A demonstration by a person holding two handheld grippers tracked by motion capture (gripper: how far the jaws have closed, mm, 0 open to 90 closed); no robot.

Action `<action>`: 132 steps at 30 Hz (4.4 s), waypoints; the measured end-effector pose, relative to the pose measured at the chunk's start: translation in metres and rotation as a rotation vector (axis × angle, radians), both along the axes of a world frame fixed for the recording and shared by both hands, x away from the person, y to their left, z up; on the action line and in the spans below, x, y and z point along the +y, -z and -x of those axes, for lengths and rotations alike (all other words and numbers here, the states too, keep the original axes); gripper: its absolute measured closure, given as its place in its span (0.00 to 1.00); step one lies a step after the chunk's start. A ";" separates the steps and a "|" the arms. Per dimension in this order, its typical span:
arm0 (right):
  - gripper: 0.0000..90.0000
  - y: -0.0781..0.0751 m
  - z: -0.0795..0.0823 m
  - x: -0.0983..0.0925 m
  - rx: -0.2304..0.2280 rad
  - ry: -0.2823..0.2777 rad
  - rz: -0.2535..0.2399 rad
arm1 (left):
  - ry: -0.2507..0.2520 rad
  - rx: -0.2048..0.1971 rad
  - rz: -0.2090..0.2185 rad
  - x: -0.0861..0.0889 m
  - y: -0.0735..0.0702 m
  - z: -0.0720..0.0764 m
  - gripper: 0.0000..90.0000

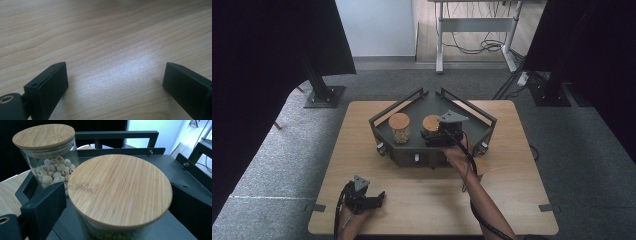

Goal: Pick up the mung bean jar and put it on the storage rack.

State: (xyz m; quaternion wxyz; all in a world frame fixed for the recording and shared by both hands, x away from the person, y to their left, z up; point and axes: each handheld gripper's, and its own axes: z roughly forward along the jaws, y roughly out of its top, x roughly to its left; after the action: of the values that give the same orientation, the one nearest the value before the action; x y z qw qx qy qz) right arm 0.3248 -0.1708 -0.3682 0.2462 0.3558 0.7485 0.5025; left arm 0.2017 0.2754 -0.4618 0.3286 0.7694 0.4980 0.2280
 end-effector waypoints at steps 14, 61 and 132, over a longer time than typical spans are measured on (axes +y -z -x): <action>0.01 0.000 0.014 -0.010 -0.015 0.025 -0.038 | -0.001 0.000 0.000 0.000 0.000 0.000 0.06; 0.03 -0.011 0.059 -0.023 -0.068 -0.053 0.015 | -0.002 0.000 -0.001 -0.001 0.000 0.000 0.06; 0.07 0.022 0.140 -0.076 -0.091 -0.039 0.033 | -0.009 0.000 -0.001 -0.002 0.000 0.001 0.06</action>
State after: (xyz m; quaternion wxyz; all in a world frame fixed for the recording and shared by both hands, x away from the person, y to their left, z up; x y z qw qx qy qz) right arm 0.1852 -0.2464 -0.3900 0.2761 0.3136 0.7515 0.5105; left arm 0.2012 0.2734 -0.4618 0.3273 0.7674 0.5013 0.2294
